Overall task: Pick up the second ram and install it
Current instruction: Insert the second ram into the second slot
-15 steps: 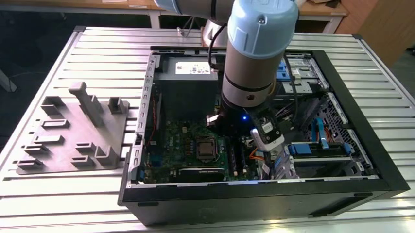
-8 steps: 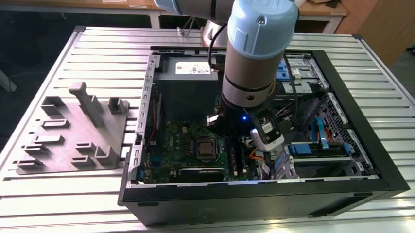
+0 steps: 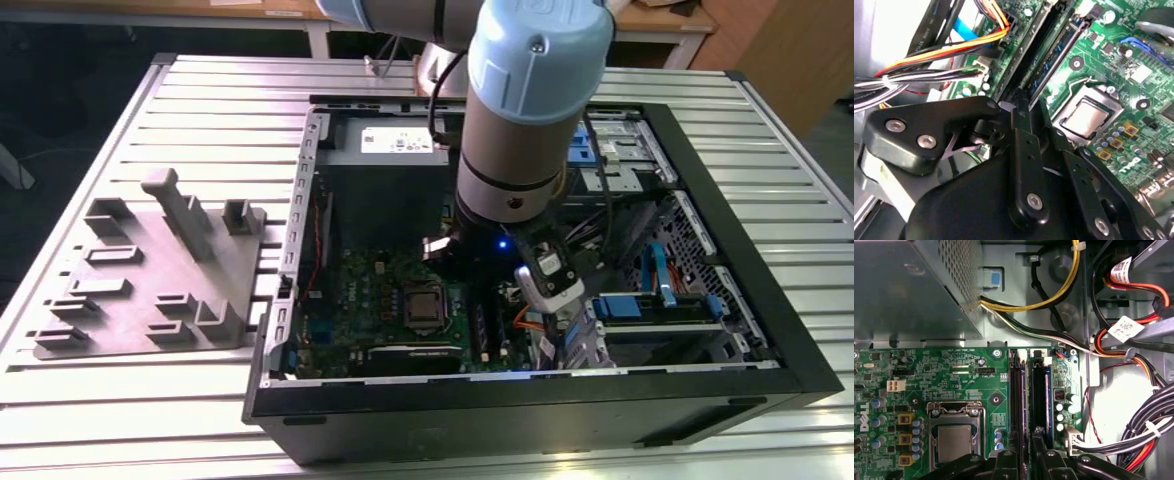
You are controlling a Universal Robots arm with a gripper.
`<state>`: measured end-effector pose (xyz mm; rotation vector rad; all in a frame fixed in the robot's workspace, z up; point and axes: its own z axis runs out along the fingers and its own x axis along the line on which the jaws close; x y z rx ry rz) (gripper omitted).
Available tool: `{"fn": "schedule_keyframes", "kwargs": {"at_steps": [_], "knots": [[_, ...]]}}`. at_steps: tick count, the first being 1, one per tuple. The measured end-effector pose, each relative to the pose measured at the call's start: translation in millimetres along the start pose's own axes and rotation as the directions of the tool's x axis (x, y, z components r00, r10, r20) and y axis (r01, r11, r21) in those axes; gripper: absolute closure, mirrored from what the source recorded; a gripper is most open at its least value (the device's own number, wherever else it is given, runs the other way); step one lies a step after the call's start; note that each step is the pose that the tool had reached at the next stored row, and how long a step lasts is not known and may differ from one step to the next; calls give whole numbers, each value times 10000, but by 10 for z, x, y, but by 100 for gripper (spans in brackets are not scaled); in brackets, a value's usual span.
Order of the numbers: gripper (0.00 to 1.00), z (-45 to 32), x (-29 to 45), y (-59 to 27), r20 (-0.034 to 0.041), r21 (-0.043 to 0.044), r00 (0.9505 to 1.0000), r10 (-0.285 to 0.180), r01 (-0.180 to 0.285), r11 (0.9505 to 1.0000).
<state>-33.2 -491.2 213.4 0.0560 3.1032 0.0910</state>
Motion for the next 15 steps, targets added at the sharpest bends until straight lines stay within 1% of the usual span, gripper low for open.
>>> {"fn": "schedule_keyframes", "kwargs": {"at_steps": [1, 2, 7, 9, 15], "knots": [[75, -20, -1, 1, 1, -1, 10000, 1, -1, 10000], [75, -58, -2, 4, 1, 0, 10000, 0, 0, 10000], [75, -290, -10, 17, 0, 2, 10000, 0, 0, 10000], [75, -358, -13, 22, 2, 15, 10000, -1, 1, 10000], [75, -361, -13, 22, 2, 15, 10000, 0, 0, 10000]]}}
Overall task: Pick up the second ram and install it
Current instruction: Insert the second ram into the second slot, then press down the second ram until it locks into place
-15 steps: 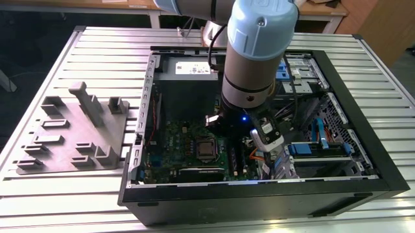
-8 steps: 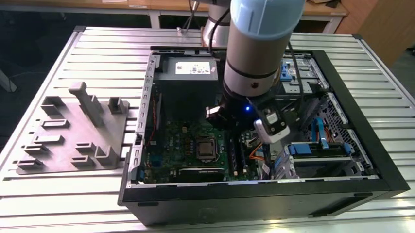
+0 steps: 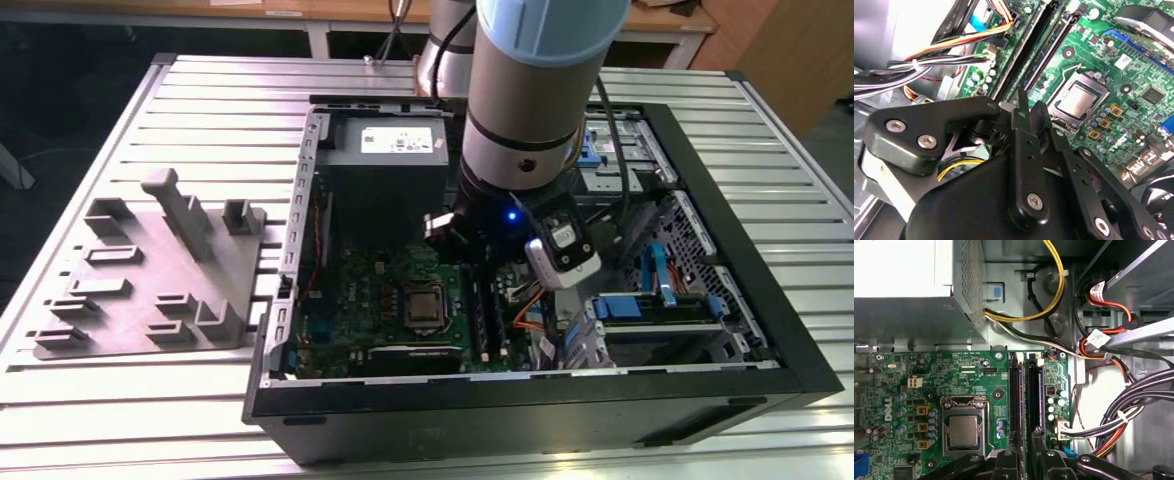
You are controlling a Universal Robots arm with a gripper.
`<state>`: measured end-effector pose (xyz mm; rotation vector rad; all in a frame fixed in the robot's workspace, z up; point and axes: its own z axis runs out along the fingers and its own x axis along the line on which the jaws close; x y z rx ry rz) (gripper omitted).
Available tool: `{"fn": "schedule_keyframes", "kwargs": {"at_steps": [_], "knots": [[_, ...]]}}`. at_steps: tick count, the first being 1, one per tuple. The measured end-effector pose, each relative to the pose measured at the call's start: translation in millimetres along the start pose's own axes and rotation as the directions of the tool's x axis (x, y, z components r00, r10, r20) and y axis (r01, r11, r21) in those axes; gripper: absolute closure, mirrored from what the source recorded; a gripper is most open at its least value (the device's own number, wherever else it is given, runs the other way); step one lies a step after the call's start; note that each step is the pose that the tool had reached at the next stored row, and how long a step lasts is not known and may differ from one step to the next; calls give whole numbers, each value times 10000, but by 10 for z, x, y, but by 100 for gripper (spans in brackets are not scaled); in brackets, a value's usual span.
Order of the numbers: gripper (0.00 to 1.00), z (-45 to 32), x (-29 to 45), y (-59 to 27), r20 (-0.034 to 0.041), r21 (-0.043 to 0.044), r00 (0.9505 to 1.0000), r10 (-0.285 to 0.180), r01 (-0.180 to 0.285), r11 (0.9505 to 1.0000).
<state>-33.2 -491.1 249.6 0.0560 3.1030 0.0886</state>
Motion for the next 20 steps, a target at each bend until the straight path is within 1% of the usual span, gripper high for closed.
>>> {"fn": "schedule_keyframes", "kwargs": {"at_steps": [2, 3, 4, 5, 20], "knots": [[76, -1, 0, 0, -1, 2, 10000, 0, 0, 10000], [83, -2, 0, 0, -1, 1, 10000, -1, 1, 10000], [83, -2, 0, 0, 0, 1, 10000, -1, 1, 10000], [89, -3, 0, 0, -1, 2, 10000, 0, 0, 10000], [90, -20, 0, 10, -1, 0, 10000, 0, 0, 10000]]}}
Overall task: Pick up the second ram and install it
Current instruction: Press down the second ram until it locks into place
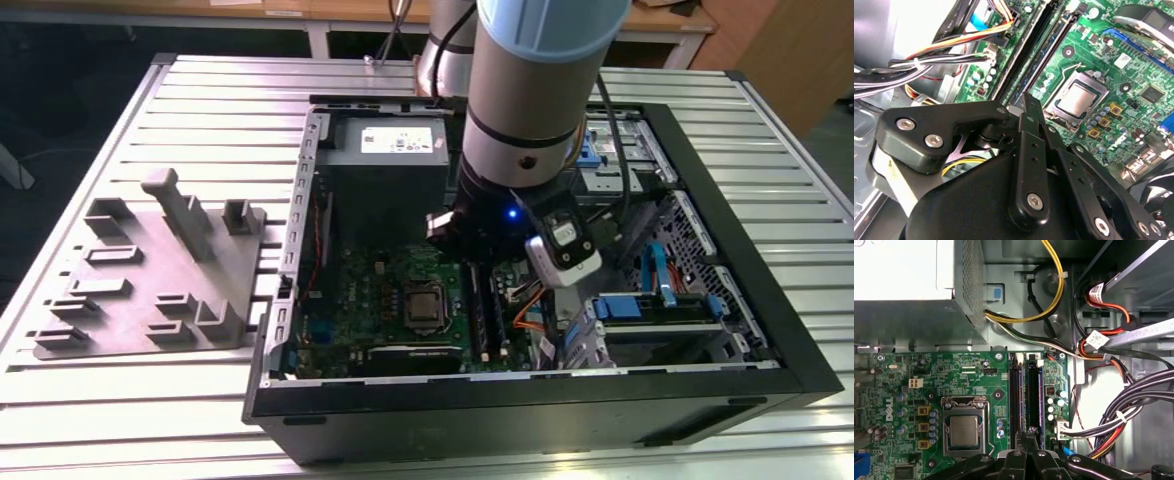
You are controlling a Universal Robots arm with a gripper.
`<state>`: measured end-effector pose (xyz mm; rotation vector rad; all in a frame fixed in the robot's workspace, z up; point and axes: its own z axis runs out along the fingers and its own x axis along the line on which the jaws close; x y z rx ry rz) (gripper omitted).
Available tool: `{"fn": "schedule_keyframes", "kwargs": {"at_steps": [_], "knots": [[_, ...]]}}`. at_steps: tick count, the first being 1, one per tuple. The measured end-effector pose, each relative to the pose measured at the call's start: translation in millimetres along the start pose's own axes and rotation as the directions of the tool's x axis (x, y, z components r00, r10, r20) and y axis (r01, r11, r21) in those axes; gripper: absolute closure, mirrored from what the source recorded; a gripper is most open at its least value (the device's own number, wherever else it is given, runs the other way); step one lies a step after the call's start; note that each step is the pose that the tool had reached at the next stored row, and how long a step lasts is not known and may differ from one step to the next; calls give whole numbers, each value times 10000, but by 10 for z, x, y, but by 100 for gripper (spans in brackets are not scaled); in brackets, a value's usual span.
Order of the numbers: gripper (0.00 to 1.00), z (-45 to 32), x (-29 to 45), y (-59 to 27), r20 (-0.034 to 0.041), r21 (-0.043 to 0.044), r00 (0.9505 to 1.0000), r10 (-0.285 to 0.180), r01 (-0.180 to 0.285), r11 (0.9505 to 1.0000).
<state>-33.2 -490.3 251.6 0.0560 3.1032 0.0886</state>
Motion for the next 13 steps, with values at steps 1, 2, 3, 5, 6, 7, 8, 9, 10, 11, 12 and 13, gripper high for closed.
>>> {"fn": "schedule_keyframes", "kwargs": {"at_steps": [1, 2, 3, 5, 6, 7, 8, 9, 10, 11, 12, 13], "knots": [[90, 1, 0, 5, 1, -2, 10000, 0, 0, 10000], [90, 2, 1, 13, 0, -1, 10000, 1, -1, 10000], [90, 2, 1, 23, 0, -2, 10000, 1, -1, 10000], [90, 5, 2, 46, 1, -3, 10000, 0, 0, 10000], [90, 6, 2, 60, 1, -3, 10000, 0, 0, 10000], [90, 7, 3, 73, 1, -5, 10000, 0, 0, 10000], [90, 9, 3, 89, 1, -5, 10000, 0, 0, 10000], [90, 11, 4, 108, 1, -6, 10000, 0, 0, 10000], [90, 12, 5, 128, 1, -5, 10000, 0, 0, 10000], [90, 14, 6, 150, 0, -5, 10000, 0, 0, 10000], [90, 15, 7, 170, 0, -4, 10000, 1, -1, 10000], [90, 17, 8, 194, 0, -5, 10000, 1, -1, 10000]]}}
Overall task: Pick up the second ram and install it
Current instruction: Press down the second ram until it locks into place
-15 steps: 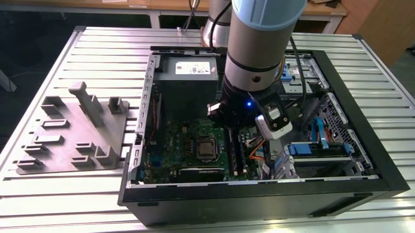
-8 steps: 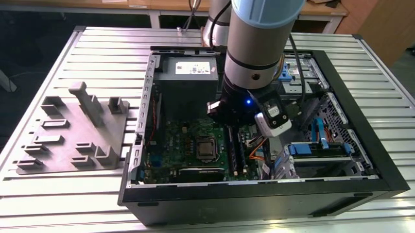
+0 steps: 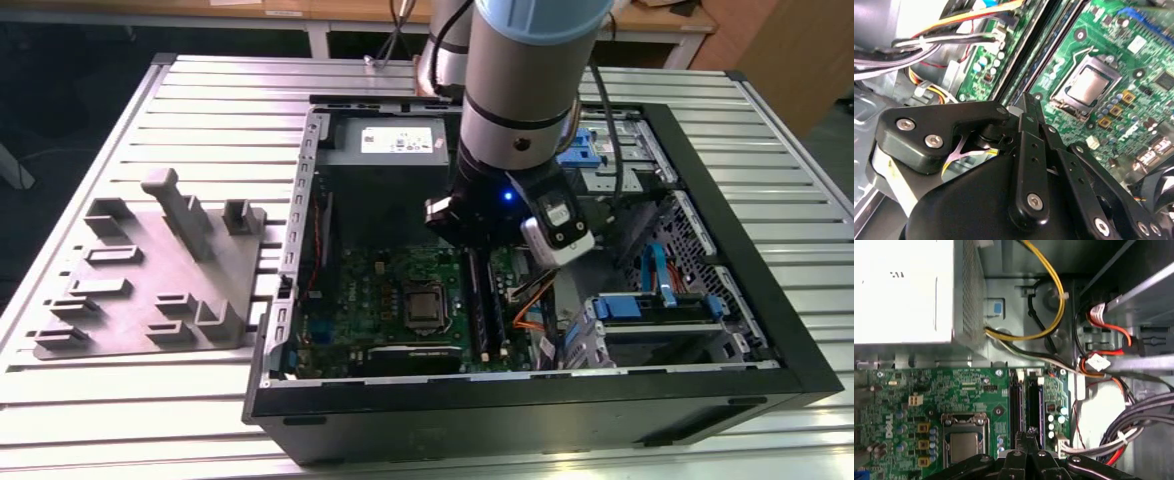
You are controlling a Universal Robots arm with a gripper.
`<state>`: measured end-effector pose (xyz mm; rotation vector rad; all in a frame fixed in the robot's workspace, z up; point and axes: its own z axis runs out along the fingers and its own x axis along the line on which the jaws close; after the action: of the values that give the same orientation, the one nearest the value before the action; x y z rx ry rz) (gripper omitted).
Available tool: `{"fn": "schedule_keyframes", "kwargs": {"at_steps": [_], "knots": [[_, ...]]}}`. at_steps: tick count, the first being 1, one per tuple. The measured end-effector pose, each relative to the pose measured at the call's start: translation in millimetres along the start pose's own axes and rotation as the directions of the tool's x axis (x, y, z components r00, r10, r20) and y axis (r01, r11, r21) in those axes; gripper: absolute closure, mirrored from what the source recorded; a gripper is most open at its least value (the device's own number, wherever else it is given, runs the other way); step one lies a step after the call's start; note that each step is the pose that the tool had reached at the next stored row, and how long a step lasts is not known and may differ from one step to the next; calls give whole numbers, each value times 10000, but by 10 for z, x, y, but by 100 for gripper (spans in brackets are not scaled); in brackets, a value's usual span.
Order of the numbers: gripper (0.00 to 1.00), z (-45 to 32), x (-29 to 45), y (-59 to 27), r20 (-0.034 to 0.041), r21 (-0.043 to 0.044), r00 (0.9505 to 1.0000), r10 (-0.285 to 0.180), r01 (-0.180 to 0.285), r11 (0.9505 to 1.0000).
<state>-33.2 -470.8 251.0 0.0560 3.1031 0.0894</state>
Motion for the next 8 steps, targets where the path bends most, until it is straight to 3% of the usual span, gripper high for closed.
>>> {"fn": "schedule_keyframes", "kwargs": {"at_steps": [8], "knots": [[90, 13, 4, 115, -1, -70, 10000, 3, -3, 10000]]}}
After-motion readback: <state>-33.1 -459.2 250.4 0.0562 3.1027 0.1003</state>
